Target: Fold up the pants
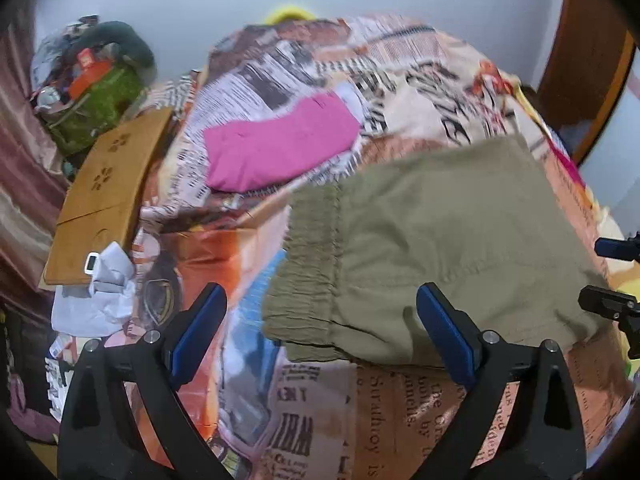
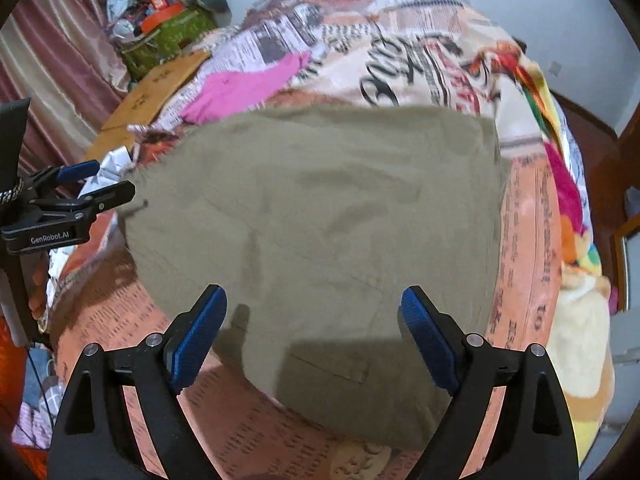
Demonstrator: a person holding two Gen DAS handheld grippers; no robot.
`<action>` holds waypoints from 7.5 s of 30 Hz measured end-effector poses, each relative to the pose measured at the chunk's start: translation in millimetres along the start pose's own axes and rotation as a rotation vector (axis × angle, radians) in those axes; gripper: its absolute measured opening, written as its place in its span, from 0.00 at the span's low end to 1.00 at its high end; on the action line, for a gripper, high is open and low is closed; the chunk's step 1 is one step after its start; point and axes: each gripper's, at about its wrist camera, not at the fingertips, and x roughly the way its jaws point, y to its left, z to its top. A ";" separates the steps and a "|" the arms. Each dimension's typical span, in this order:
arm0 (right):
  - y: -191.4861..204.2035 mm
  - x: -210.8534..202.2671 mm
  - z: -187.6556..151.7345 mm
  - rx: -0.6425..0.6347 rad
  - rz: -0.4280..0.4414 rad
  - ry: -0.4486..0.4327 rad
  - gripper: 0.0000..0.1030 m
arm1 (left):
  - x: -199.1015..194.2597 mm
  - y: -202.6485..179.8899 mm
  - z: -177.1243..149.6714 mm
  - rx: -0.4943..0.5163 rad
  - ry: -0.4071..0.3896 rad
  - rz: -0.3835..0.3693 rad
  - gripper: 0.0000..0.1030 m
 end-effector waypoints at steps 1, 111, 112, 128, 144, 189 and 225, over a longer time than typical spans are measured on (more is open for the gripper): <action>2.5 -0.9 2.5 0.000 0.002 -0.013 0.85 | -3.2 3.9 0.0 -0.016 -0.011 -0.004 0.94; -51.0 1.0 -68.1 0.227 0.046 -0.058 0.91 | -50.6 -152.2 37.7 0.210 -0.071 -0.363 0.77; -51.2 0.8 -68.3 0.228 0.046 -0.057 0.91 | -50.5 -149.5 39.1 0.203 -0.072 -0.359 0.78; -53.3 1.3 -70.1 0.248 0.054 -0.061 0.91 | 59.6 -84.0 126.6 0.119 0.055 -0.115 0.86; -53.8 -1.8 -65.2 0.239 0.028 -0.059 0.91 | 175.0 -120.3 103.5 0.343 0.269 0.036 0.87; -47.7 -6.0 -64.3 0.201 0.048 -0.117 0.57 | 52.2 26.6 -38.4 -0.025 0.176 0.031 0.96; -94.8 44.0 33.1 0.134 0.066 -0.022 0.41 | 82.9 -109.1 71.9 0.224 0.113 -0.222 0.69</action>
